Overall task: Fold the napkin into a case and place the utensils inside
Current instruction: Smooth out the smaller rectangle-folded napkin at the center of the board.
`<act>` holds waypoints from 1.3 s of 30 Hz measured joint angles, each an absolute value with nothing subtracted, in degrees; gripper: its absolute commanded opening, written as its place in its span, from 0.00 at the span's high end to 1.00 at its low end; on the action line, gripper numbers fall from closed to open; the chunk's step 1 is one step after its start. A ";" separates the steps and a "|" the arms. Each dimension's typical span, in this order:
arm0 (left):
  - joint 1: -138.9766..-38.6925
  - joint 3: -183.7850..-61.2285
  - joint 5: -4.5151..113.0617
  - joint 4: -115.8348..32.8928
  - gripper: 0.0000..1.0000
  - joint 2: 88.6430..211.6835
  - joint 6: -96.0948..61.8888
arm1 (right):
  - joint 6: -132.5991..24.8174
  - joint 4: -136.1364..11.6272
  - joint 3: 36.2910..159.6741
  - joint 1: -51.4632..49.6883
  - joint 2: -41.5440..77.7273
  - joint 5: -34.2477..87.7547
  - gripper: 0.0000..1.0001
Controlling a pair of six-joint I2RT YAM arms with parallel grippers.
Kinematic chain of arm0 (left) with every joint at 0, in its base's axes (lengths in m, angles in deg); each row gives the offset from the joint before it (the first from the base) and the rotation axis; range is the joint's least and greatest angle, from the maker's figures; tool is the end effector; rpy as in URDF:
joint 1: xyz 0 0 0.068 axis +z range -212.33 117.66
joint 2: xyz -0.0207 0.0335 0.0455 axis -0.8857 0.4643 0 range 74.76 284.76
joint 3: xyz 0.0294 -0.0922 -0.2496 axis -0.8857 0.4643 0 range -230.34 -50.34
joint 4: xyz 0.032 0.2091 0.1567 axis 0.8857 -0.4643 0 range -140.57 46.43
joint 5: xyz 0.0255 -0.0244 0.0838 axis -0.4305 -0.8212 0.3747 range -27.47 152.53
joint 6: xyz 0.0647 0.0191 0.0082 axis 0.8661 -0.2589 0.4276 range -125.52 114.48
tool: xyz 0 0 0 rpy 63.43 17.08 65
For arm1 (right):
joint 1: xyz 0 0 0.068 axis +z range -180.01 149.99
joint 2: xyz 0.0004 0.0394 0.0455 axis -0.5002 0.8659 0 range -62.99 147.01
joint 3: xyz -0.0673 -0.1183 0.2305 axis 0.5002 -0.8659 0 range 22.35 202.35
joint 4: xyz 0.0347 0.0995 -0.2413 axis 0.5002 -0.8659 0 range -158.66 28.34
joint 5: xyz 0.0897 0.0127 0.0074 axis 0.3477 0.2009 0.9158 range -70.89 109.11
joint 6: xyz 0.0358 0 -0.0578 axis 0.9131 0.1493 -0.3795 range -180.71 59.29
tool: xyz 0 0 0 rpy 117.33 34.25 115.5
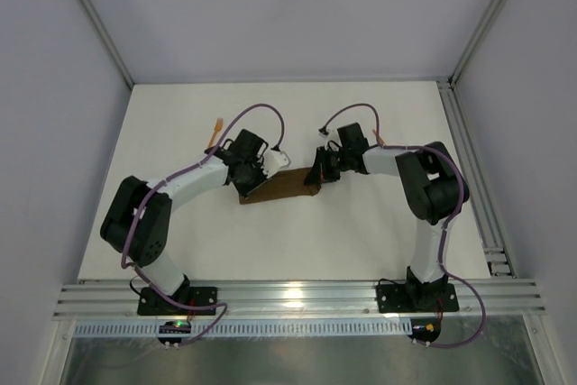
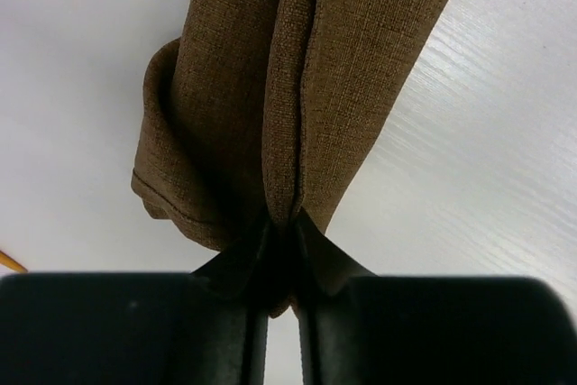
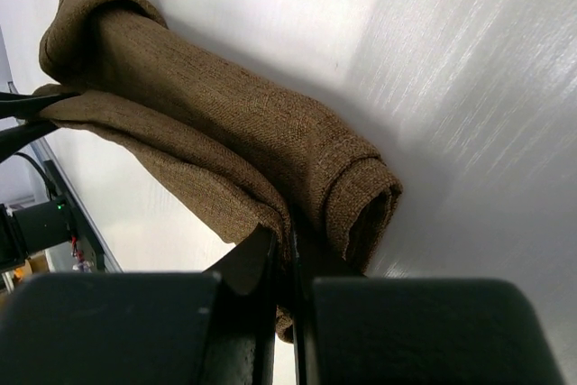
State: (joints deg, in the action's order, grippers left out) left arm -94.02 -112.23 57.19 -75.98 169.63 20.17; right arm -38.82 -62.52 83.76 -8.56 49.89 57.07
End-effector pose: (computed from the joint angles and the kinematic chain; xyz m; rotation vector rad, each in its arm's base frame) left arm 0.2826 -0.1805 0.1704 1.3268 2.3669 -0.1574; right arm 0.3535 0.1751 0.1033 -0.2887 2.5440 1.1329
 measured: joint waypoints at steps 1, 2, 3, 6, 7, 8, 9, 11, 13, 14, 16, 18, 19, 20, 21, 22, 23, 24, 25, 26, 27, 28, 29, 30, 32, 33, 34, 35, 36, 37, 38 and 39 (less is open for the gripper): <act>-94.02 -111.96 57.39 -75.50 0.94 169.63 20.13 | -38.99 -62.50 83.76 -8.56 49.89 57.11 0.91; -94.02 -111.70 57.45 -75.23 1.00 169.63 19.97 | -39.17 -62.50 83.76 -8.56 49.89 57.20 0.78; -94.02 -111.46 57.43 -74.99 1.00 169.63 19.91 | -39.12 -62.50 83.76 -8.56 49.89 57.26 0.68; -94.02 -110.94 57.39 -74.75 1.00 169.63 20.13 | -39.30 -62.04 83.84 -8.58 49.41 58.95 0.53; -94.02 -110.83 57.37 -74.67 1.00 169.63 20.13 | -39.62 -62.04 83.84 -8.54 48.97 59.12 0.51; -94.02 -110.83 57.32 -74.64 1.00 169.63 20.13 | -40.11 -62.24 83.78 -8.54 48.45 58.73 0.48; -94.02 -110.83 57.28 -74.58 1.00 169.63 20.13 | -40.67 -62.46 83.60 -8.54 47.86 58.27 0.46; -94.02 -110.83 57.04 -74.40 1.00 169.63 20.17 | -42.75 -64.38 83.03 -8.63 45.48 56.11 0.37; -94.02 -110.83 56.91 -74.43 1.00 169.63 20.21 | -44.70 -66.17 82.82 -8.76 42.92 54.25 0.33; -94.02 -110.83 56.88 -74.43 1.00 169.63 20.24 | -45.79 -67.05 82.82 -8.78 41.41 53.31 0.31; -94.02 -110.83 56.80 -74.43 1.00 169.63 20.24 | -47.86 -68.31 82.99 -8.87 38.50 51.47 0.28; -94.02 -110.83 56.49 -74.49 1.00 169.63 20.24 | -50.12 -70.02 83.73 -8.91 36.58 49.83 0.27; -94.02 -110.85 56.40 -74.51 1.00 169.63 20.24 | -50.90 -70.48 84.11 -8.93 36.01 49.40 0.28; -94.02 -110.85 56.25 -74.56 1.00 169.63 20.24 | -52.13 -70.74 84.32 -8.93 35.38 49.18 0.28; -94.02 -110.85 56.01 -74.60 1.00 169.63 20.24 | -53.37 -70.85 84.32 -9.00 34.74 49.50 0.28; -93.99 -110.85 55.81 -74.67 1.00 169.63 20.24 | -54.47 -70.63 84.13 -9.04 34.04 50.25 0.28; -93.91 -110.85 55.53 -74.69 1.00 169.63 20.24 | -55.32 -69.34 83.38 -9.09 33.02 51.34 0.28; -93.80 -110.85 55.20 -74.69 1.00 169.63 20.26 | -56.32 -67.72 82.09 -9.06 31.68 53.09 0.27; -93.65 -110.85 54.81 -74.69 0.99 169.63 20.24 | -57.33 -65.06 80.32 -8.96 30.15 54.88 0.23; -93.40 -110.85 54.41 -74.62 0.98 169.63 20.21 | -58.27 -61.45 78.05 -8.61 28.25 56.61 0.21; -93.14 -110.85 54.06 -74.58 0.98 169.63 20.21 | -59.40 -58.11 75.97 -8.06 26.57 58.36 0.21; -92.84 -110.85 53.39 -74.49 0.98 169.63 20.19 | -60.45 -54.39 74.27 -7.34 25.46 60.21 0.21; -92.29 -110.85 52.97 -74.45 0.98 169.63 20.17 | -60.96 -50.54 73.26 -6.68 25.19 62.07 0.21; -91.83 -110.85 52.40 -74.43 0.98 169.63 20.13 | -61.09 -47.68 73.11 -6.09 25.70 63.82 0.22; -91.07 -110.91 51.42 -74.45 0.98 169.63 19.97 | -61.00 -40.64 73.68 -4.91 28.69 67.51 0.22; -90.78 -110.96 51.03 -74.45 0.98 169.63 19.89 | -61.00 -37.93 74.05 -4.41 30.64 68.78 0.23; -90.56 -110.96 50.70 -74.43 0.98 169.61 19.78 | -61.15 -35.84 74.40 -3.71 32.56 69.59 0.23; -90.32 -110.96 50.39 -74.43 0.98 169.61 19.64 | -61.48 -34.48 74.66 -3.03 34.57 69.94 0.23; -90.21 -110.96 50.13 -74.43 0.98 169.61 19.36 | -61.77 -33.76 74.75 -2.44 35.95 70.14 0.22; -90.06 -110.96 49.78 -74.43 0.98 169.61 19.12 | -62.14 -33.06 74.77 -1.52 37.54 70.14 0.23; -89.97 -110.96 49.37 -74.45 0.98 169.52 19.01 | -62.27 -32.51 74.77 -0.56 38.92 70.14 0.22; -89.91 -110.96 48.97 -74.47 0.98 169.39 18.95 | -62.20 -31.81 74.75 0.33 40.23 70.09 0.23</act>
